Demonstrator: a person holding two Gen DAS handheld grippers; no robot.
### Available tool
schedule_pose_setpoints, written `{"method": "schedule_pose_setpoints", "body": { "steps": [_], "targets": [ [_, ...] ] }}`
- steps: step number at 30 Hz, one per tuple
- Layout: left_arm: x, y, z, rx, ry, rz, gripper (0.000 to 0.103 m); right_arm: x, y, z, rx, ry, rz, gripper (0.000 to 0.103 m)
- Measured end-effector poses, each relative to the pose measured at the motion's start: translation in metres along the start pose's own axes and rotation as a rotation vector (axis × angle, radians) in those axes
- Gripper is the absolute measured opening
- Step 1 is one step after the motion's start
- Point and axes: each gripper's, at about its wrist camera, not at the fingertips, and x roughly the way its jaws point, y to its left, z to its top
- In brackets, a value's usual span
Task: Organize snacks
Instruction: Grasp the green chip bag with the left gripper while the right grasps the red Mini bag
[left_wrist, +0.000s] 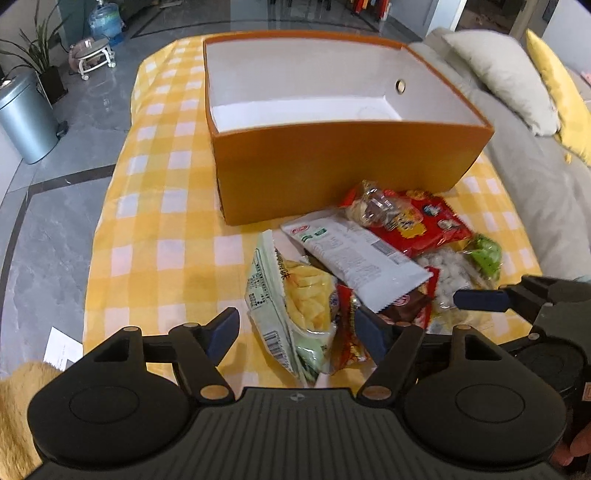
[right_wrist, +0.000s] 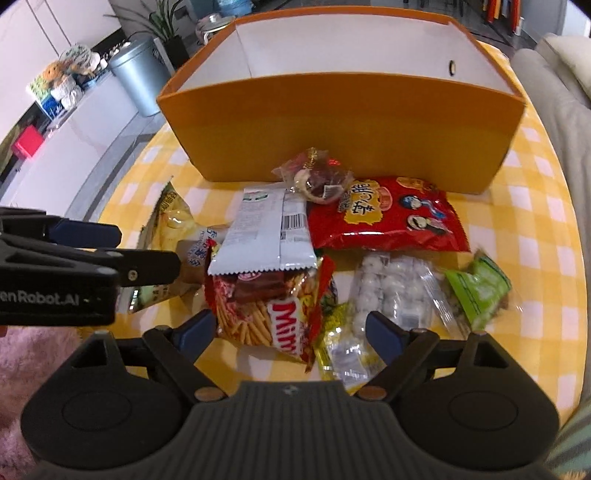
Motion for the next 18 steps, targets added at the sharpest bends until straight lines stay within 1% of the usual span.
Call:
{"method": "schedule_pose_setpoints", "body": {
  "steps": [5, 7, 10, 11, 12, 14, 15, 16, 18],
  "targets": [
    [0.014, 0.005, 0.004, -0.01, 0.018, -0.008, 0.083, 0.013, 0.003, 0.01, -0.018, 0.008, 0.009, 0.087],
    [0.021, 0.006, 0.006, -0.011, 0.035, 0.005, 0.08, 0.017, 0.006, 0.013, -0.032, 0.007, 0.014, 0.088],
    [0.028, 0.007, 0.008, -0.012, 0.055, -0.001, 0.075, 0.023, 0.015, 0.016, -0.09, 0.012, 0.001, 0.088],
    [0.03, 0.007, 0.008, -0.017, 0.058, -0.008, 0.074, 0.024, 0.017, 0.016, -0.104, 0.016, 0.007, 0.084],
    [0.03, 0.008, 0.009, -0.023, 0.057, -0.014, 0.072, 0.027, 0.018, 0.017, -0.11, 0.035, 0.021, 0.074],
    [0.032, 0.006, 0.01, -0.021, 0.055, -0.009, 0.071, 0.032, 0.019, 0.016, -0.112, 0.063, 0.034, 0.068],
    [0.033, 0.005, 0.01, -0.017, 0.055, -0.007, 0.069, 0.033, 0.02, 0.015, -0.118, 0.061, 0.032, 0.066],
    [0.033, 0.004, 0.01, -0.013, 0.054, -0.007, 0.065, 0.033, 0.02, 0.016, -0.12, 0.059, 0.039, 0.064],
    [0.034, 0.004, 0.011, -0.011, 0.055, -0.002, 0.06, 0.034, 0.02, 0.018, -0.119, 0.062, 0.048, 0.06]
  ]
}}
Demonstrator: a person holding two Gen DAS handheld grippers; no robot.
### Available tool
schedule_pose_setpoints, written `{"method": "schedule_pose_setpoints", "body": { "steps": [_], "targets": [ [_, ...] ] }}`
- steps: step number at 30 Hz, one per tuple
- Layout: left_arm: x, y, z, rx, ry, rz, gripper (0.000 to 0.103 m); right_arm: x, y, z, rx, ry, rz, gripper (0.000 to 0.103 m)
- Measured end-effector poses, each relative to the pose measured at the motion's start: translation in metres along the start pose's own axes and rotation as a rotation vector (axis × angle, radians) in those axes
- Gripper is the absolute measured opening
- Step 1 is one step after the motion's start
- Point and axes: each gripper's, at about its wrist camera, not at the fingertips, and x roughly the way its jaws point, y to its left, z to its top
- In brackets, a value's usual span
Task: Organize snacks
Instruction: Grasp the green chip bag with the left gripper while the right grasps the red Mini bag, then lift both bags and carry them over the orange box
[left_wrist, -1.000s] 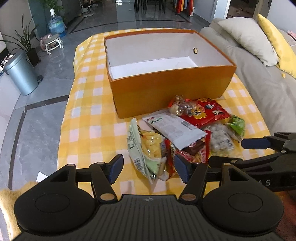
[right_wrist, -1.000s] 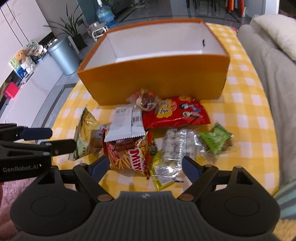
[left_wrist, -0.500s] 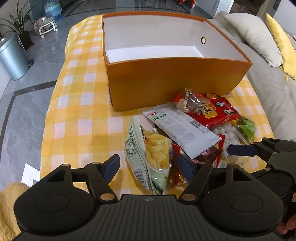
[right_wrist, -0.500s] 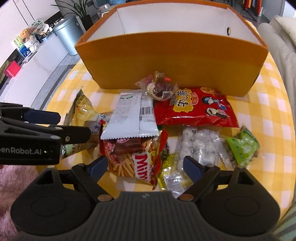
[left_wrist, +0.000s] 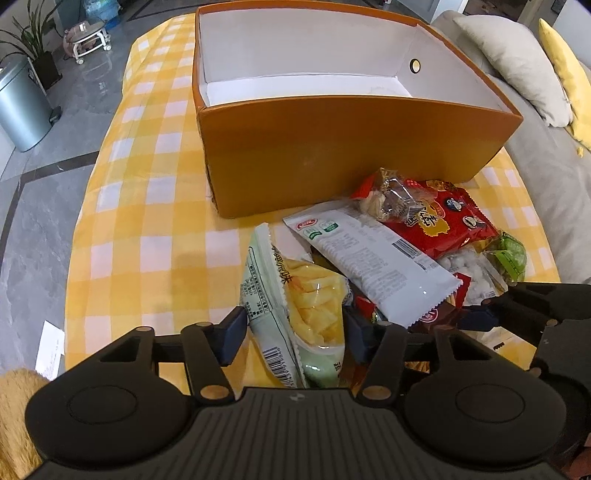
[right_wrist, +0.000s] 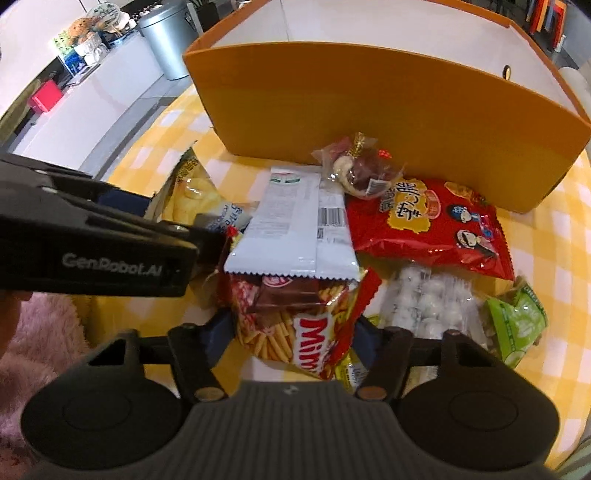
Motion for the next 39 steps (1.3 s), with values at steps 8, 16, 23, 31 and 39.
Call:
{"method": "schedule_pose_setpoints", "body": {
  "steps": [8, 16, 23, 31, 39],
  "targets": [
    [-0.001, 0.002, 0.002, -0.015, 0.015, 0.014, 0.044, -0.009, -0.008, -0.006, 0.007, 0.038, 0.033, 0.048],
    [-0.02, 0.003, -0.001, -0.024, 0.024, -0.033, 0.036, -0.026, -0.022, -0.003, 0.099, 0.149, 0.077, 0.046],
    [-0.043, -0.001, -0.004, -0.004, 0.027, -0.044, 0.036, -0.057, -0.029, -0.003, 0.128, 0.164, 0.083, 0.046],
    [-0.076, -0.006, -0.004, 0.027, -0.008, -0.056, 0.036, -0.107, -0.035, -0.005, 0.134, 0.061, 0.048, 0.046],
    [-0.115, -0.013, 0.023, 0.047, -0.094, -0.046, 0.036, -0.157, -0.043, 0.022, 0.116, -0.073, -0.006, 0.046]
  ]
}}
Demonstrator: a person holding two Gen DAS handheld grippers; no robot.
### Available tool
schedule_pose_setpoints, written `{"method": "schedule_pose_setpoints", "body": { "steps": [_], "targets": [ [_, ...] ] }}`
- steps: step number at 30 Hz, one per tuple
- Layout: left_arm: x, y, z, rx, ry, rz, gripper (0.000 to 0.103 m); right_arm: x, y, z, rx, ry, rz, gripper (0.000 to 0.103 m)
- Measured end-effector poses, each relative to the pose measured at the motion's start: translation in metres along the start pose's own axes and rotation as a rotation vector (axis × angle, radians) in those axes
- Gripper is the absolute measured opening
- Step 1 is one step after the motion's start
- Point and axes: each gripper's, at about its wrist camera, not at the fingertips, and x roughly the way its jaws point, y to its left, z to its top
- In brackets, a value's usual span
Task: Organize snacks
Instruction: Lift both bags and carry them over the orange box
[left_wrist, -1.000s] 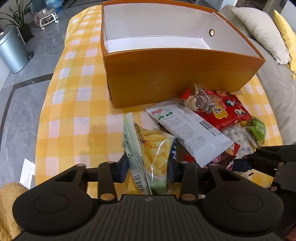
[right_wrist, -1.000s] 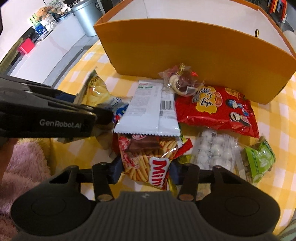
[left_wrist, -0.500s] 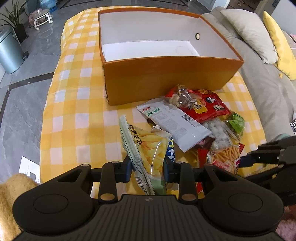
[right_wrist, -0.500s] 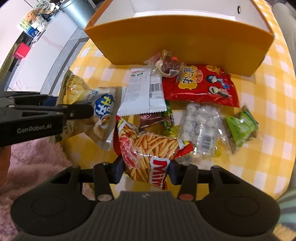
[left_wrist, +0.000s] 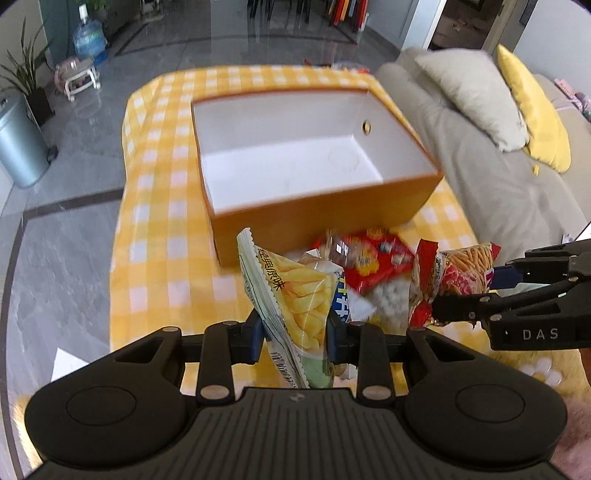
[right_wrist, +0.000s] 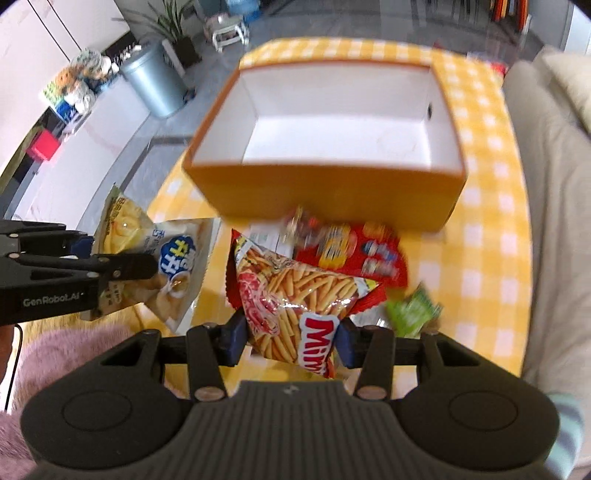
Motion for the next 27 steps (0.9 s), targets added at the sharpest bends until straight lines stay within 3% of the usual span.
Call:
{"method": "schedule_pose_setpoints", "body": {
  "steps": [9, 15, 22, 27],
  "targets": [
    [-0.018, -0.005, 0.057, 0.053, -0.105, -0.012, 0.036, -0.02, -0.001, 0.049, -0.079, -0.115, -0.062, 0.046],
    [-0.005, -0.002, 0.096, 0.072, -0.118, -0.012, 0.035, -0.012, -0.001, 0.099, -0.126, -0.149, -0.073, 0.046],
    [0.034, 0.007, 0.133, 0.104, -0.05, 0.009, 0.035, 0.04, -0.004, 0.146, -0.155, -0.075, -0.089, 0.046],
    [0.077, 0.014, 0.145, 0.139, 0.029, 0.036, 0.035, 0.089, -0.01, 0.156, -0.147, 0.007, -0.112, 0.046]
  ]
}}
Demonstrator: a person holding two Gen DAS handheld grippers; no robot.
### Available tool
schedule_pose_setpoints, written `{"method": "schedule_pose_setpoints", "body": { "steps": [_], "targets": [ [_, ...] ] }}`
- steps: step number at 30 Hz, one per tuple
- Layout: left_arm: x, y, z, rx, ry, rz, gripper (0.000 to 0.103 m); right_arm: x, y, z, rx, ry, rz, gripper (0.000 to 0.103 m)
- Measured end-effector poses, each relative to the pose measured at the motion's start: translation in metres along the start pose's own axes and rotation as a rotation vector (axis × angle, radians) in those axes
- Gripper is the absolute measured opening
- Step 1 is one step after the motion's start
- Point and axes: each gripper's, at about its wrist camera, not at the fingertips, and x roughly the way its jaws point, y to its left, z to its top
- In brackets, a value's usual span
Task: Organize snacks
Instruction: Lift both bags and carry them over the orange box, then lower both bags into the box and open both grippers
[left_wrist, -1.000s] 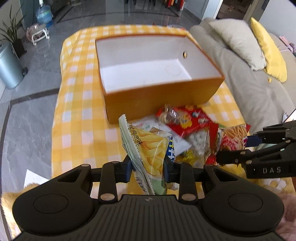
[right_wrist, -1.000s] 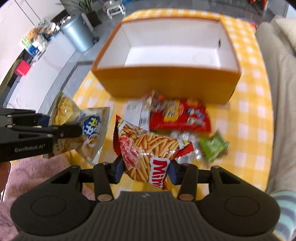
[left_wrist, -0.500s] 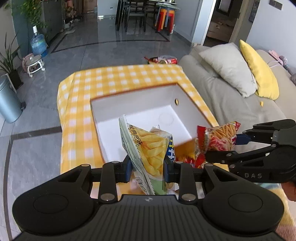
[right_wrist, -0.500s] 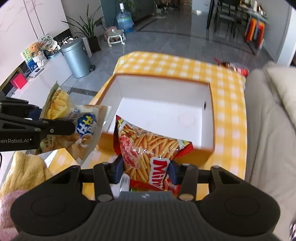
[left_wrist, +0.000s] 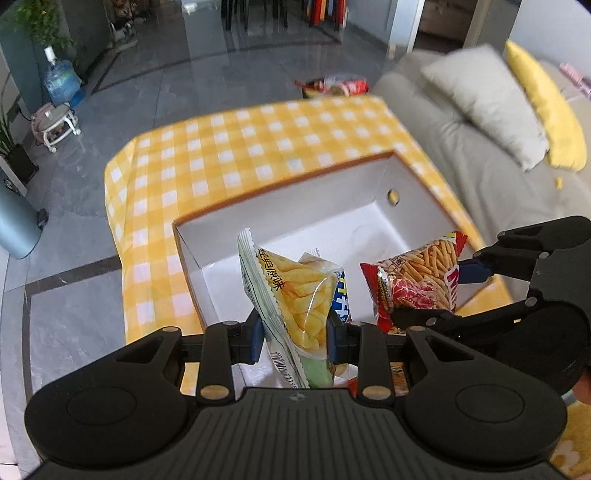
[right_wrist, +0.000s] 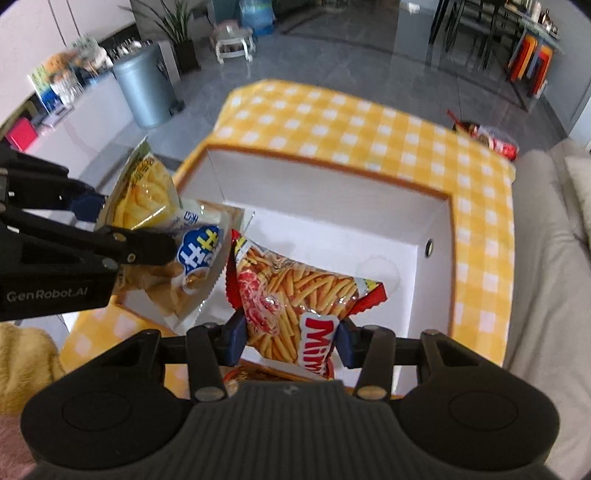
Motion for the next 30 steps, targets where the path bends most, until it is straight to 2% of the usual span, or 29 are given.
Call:
{"method": "schedule_pose_setpoints", "body": {
  "steps": [3, 8, 12, 15, 22, 30],
  "targets": [
    [0.025, -0.002, 0.003, 0.042, 0.059, 0.018, 0.035, 0.027, 0.0, -0.003, -0.012, 0.039, -0.016, 0.046],
    [0.058, -0.012, 0.003, 0.153, 0.146, 0.078, 0.035, 0.061, 0.003, -0.005, -0.001, 0.105, 0.02, 0.046],
    [0.078, -0.015, 0.001, 0.181, 0.226, 0.094, 0.036, 0.082, 0.006, -0.008, -0.029, 0.156, 0.04, 0.046],
    [0.092, -0.017, -0.003, 0.193, 0.29, 0.112, 0.035, 0.09, -0.002, -0.006, 0.006, 0.181, 0.103, 0.046],
    [0.099, -0.008, 0.002, 0.151, 0.343, 0.111, 0.036, 0.1, -0.007, -0.002, 0.027, 0.241, 0.172, 0.047],
    [0.1, -0.009, 0.003, 0.135, 0.359, 0.124, 0.037, 0.104, -0.007, 0.002, 0.031, 0.254, 0.146, 0.048]
  ]
}}
